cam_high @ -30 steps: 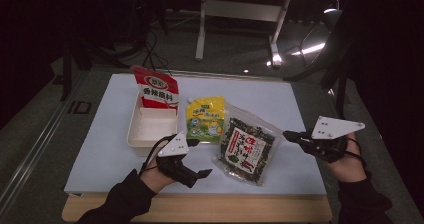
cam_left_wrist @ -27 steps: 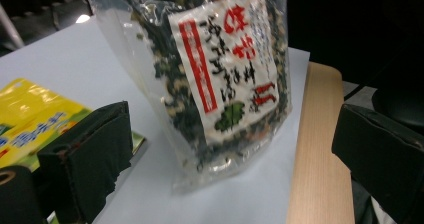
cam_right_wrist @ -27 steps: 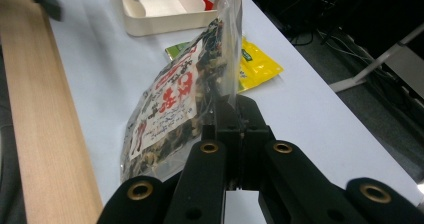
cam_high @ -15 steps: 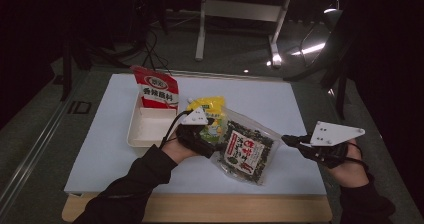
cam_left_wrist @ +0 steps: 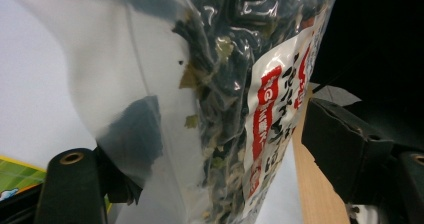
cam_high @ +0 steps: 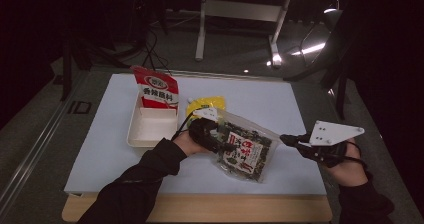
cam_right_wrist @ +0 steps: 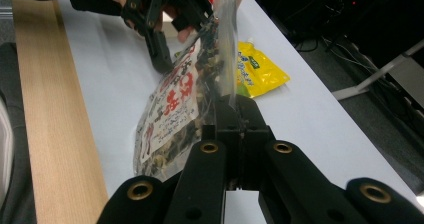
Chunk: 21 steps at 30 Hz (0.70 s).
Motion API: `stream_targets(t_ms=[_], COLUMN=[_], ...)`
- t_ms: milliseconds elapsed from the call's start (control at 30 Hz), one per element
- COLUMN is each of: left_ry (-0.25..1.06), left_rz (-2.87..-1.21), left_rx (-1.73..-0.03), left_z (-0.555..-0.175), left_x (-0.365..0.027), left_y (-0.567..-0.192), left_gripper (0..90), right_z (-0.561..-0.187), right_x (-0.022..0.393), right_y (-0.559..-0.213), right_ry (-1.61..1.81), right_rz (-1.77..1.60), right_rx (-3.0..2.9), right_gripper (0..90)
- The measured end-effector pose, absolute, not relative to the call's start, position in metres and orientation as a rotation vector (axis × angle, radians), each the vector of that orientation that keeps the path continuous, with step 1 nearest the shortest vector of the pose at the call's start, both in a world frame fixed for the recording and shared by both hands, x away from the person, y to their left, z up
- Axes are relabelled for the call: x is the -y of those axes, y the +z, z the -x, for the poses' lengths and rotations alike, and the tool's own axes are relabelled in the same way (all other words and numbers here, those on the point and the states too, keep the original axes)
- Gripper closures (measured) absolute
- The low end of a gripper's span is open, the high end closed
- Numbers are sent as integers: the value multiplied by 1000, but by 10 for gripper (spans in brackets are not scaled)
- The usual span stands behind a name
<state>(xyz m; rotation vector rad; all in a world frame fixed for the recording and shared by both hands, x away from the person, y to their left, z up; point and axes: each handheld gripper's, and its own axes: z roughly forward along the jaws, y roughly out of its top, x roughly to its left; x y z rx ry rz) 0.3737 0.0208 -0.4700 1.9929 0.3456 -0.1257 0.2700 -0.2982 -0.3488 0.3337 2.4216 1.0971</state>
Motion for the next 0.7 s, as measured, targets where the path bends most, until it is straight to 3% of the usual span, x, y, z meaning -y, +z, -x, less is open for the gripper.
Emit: stream_targets(t_ms=[433,567,700], left_ry=[-214,-180,-169], left_rz=[-1949,-1975,-1977], left_rx=[-238,-192,-180], left_z=[-368,-358,-352], left_x=[-35,-33,-32], left_y=[-470,-465,-461], left_gripper=[676,750,762], right_z=[-275,-278,-282], right_x=[302,305,309], right_y=[-350,-350,-348], right_ry=[1098,1074,1105], right_rz=[-369,-406,-438], right_rx=[-2424,-2405,-2391], right_gripper=[900,900,900])
